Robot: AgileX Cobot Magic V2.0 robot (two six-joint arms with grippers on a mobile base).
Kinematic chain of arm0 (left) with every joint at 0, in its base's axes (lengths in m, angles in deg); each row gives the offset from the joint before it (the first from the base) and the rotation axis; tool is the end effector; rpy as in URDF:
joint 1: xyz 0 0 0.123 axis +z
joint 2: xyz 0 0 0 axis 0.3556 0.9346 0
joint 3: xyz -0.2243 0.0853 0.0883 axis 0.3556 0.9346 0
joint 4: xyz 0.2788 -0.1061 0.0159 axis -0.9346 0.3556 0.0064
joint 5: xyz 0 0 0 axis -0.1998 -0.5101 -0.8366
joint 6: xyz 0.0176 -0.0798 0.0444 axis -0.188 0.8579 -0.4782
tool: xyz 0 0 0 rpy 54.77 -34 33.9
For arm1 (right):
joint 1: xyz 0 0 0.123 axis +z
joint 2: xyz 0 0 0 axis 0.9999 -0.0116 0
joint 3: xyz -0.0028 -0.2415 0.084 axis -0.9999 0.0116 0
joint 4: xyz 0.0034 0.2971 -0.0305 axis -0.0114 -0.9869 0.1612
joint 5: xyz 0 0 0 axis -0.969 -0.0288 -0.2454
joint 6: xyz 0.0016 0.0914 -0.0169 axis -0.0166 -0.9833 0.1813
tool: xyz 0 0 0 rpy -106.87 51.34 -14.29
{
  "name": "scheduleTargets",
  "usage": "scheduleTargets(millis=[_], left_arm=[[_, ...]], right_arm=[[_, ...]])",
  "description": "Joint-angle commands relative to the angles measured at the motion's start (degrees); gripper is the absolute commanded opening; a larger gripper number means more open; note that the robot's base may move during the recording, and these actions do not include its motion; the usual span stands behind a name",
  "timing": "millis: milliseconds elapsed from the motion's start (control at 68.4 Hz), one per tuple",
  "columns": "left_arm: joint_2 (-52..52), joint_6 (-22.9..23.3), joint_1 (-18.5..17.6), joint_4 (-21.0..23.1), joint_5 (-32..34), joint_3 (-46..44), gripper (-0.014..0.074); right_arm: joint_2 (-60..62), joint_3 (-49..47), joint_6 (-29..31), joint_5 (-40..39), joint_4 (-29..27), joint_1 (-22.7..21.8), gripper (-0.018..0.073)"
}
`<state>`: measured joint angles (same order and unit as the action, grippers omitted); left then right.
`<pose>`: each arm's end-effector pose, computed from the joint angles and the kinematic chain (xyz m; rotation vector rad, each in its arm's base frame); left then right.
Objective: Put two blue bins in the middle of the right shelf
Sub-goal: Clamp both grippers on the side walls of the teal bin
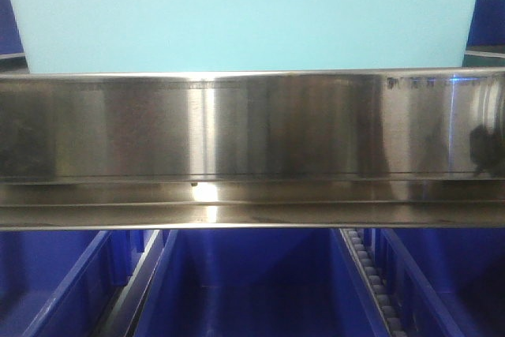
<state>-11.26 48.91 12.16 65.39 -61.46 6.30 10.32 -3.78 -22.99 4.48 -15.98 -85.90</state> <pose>0.1344 -0.0206 0.2117 0.1094 1.4877 -0.1257 0.1356 0.0084 0.2037 -0.0279 1.5860 0.0705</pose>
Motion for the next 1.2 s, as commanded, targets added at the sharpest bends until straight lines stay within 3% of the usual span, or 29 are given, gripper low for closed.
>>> scheduleTargets(millis=[0,555,833,964,1067,1183], left_arm=[[-0.3,0.0,-0.1,0.1,0.9,-0.1,-0.0111],[-0.3,0.0,-0.1,0.1,1.6,-0.1,-0.0111],[-0.3,0.0,-0.1,0.1,4.0,-0.1,-0.0111],[-0.3,0.0,-0.1,0.3,9.5,-0.1,-0.0111],[-0.3,0.0,-0.1,0.3,10.5,-2.3,-0.0111],[-0.3,0.0,-0.1,0.3,4.6,-9.6,-0.0111]], right_arm=[[0.2,0.0,0.0,-1.4,0.4,0.1,-0.0158],[0.2,0.0,0.0,-2.0,0.4,0.1,-0.0158],[0.2,0.0,0.0,-8.7,0.4,0.1,-0.0158],[0.2,0.0,0.0,-13.1,0.3,0.1,-0.0158],[0.2,-3.1,0.0,-10.2,0.3,0.1,-0.0158],[0.2,-11.8,0.0,-1.8,0.3,0.1,-0.0158]])
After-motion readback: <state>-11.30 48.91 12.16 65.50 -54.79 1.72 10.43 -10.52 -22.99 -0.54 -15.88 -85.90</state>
